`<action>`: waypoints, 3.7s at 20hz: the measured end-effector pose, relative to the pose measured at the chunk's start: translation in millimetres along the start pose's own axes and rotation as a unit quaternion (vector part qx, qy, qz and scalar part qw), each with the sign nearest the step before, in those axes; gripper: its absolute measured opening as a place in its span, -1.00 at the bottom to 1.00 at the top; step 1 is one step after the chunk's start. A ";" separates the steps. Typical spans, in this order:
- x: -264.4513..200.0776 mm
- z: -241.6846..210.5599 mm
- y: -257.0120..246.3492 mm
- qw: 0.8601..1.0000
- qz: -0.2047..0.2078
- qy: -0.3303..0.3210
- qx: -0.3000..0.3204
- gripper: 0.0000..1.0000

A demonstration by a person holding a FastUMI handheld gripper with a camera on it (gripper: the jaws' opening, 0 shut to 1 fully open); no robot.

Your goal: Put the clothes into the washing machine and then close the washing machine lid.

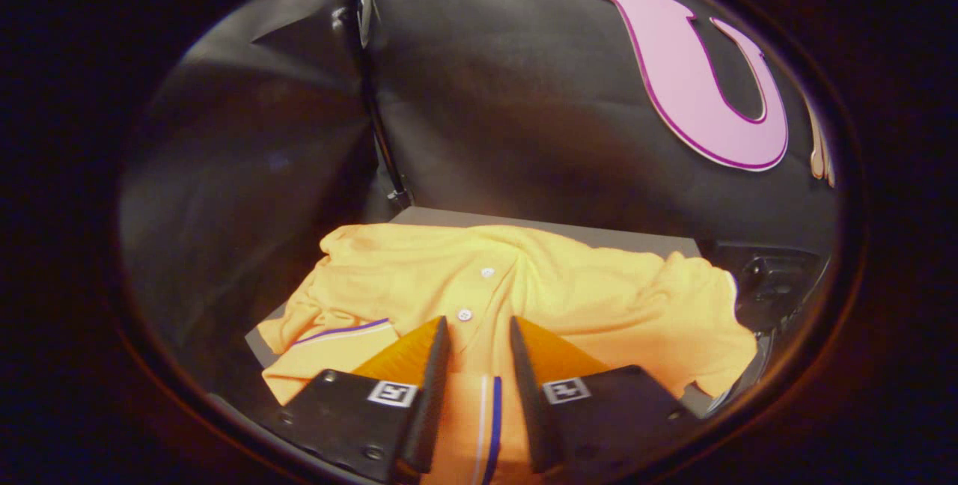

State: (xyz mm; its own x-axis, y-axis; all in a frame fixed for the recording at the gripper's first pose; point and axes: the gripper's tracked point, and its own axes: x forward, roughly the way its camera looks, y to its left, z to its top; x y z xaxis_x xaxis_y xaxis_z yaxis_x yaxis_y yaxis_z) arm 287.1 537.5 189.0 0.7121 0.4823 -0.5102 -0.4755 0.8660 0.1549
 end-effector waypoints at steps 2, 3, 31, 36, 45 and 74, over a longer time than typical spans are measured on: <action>1.4 0.2 -0.8 0.999 0.009 0.014 0.040 -0.68; 0.3 -1.8 -1.7 0.998 0.017 0.025 0.051 -0.72; -39.7 54.1 -151.1 0.942 -0.318 0.008 0.104 -0.27; -42.3 55.3 -155.4 0.944 -0.312 0.003 0.106 -0.27; -23.0 96.2 -156.6 0.949 -0.299 -0.031 0.099 0.59; 33.6 181.2 -192.8 0.953 -0.293 -0.077 0.018 0.96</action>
State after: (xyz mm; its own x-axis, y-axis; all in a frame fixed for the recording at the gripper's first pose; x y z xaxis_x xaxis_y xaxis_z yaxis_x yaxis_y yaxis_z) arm 496.3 410.8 295.3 0.9189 -0.0736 -0.3874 0.0425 0.9952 -0.0883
